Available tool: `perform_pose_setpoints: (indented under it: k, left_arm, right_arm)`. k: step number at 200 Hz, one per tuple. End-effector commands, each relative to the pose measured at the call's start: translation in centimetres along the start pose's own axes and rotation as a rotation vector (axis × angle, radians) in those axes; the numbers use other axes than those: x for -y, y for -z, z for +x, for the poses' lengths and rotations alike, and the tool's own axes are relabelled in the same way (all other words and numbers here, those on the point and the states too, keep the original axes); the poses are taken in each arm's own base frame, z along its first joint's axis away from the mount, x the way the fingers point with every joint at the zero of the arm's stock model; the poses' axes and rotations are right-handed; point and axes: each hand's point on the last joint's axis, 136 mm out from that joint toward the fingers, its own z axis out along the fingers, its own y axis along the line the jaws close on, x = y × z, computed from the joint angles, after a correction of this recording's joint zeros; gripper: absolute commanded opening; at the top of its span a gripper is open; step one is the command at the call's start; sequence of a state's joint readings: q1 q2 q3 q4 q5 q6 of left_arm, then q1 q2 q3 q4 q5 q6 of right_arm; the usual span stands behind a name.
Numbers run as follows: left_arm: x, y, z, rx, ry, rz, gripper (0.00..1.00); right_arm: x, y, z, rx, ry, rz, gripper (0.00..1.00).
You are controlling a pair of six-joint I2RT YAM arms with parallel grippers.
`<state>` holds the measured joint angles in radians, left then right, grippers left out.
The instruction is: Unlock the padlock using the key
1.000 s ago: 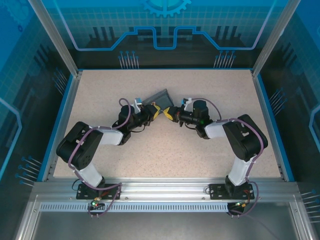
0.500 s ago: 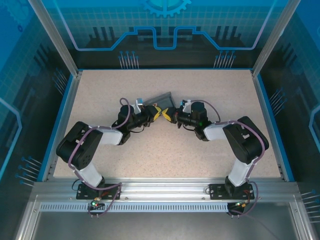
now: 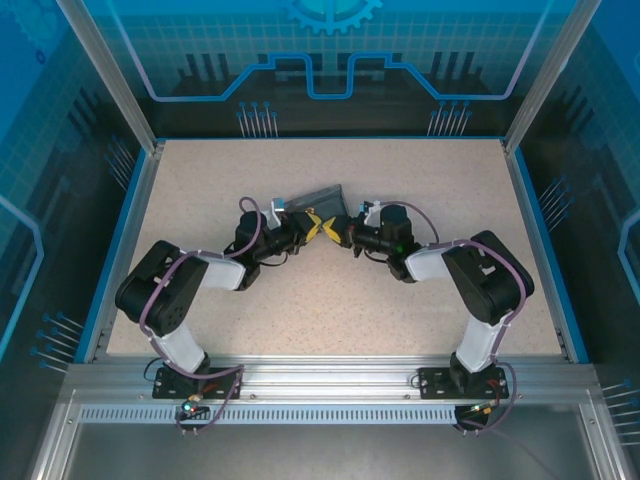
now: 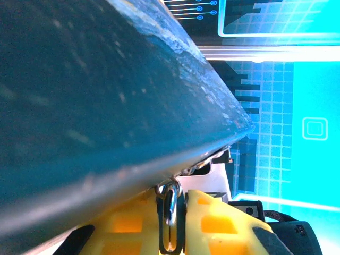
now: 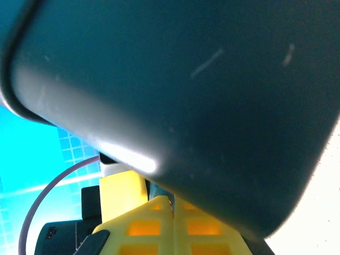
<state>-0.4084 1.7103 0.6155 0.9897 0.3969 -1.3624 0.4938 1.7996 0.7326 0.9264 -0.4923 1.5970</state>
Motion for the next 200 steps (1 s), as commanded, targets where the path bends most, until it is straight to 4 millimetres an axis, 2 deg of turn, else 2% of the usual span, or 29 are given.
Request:
perform_pose_setpoints:
  k: [1,19,42,77,113,134,137,146,153,176,200]
  left_arm:
    - [1.2,0.0,2.7,-0.115,-0.014,0.052,0.0]
    - [0.5,0.0,2.2,-0.093,0.003,0.025,0.0]
    - [-0.3,-0.3,1.9,-0.088,0.009,-0.007,0.0]
    - [-0.7,-0.7,1.6,-0.084,0.022,-0.025,0.0]
    - [-0.7,-1.0,1.4,-0.085,0.015,-0.038,0.0]
    - [-0.9,-0.9,1.5,-0.088,0.007,-0.06,0.0]
    - [-0.9,-0.9,1.5,-0.089,0.007,-0.063,0.0]
    - [-1.0,-0.8,1.6,-0.093,0.003,-0.074,0.0]
    - [-1.1,-0.8,1.6,-0.095,0.003,-0.086,0.0]
    - [-1.0,-0.8,1.6,-0.1,0.003,-0.103,0.0]
    - [-0.9,-0.7,1.7,-0.106,0.005,-0.129,0.0]
  right_arm:
    - [-1.6,-1.4,1.3,-0.047,0.065,-0.027,0.14]
    - [-2.0,-1.0,1.1,-0.04,0.09,-0.021,0.3]
    - [-1.9,-0.3,1.1,-0.038,0.112,0.016,0.58]
    - [-1.3,1.1,1.7,-0.058,0.143,0.06,0.82]
    - [-2.5,3.9,2.1,-0.052,0.257,0.106,0.85]
    - [-3.6,5.9,2.6,-0.071,0.437,0.242,0.84]
    - [-3.3,6.3,2.8,-0.082,0.468,0.275,0.83]
    - [-4.5,6.9,2.6,-0.085,0.576,0.339,0.82]
    - [-4.9,7.4,2.6,-0.091,0.662,0.379,0.8]
    - [-4.5,8.6,2.1,-0.109,0.906,0.546,0.7]
    - [-4.2,8.6,2.1,-0.133,1.105,0.612,0.56]
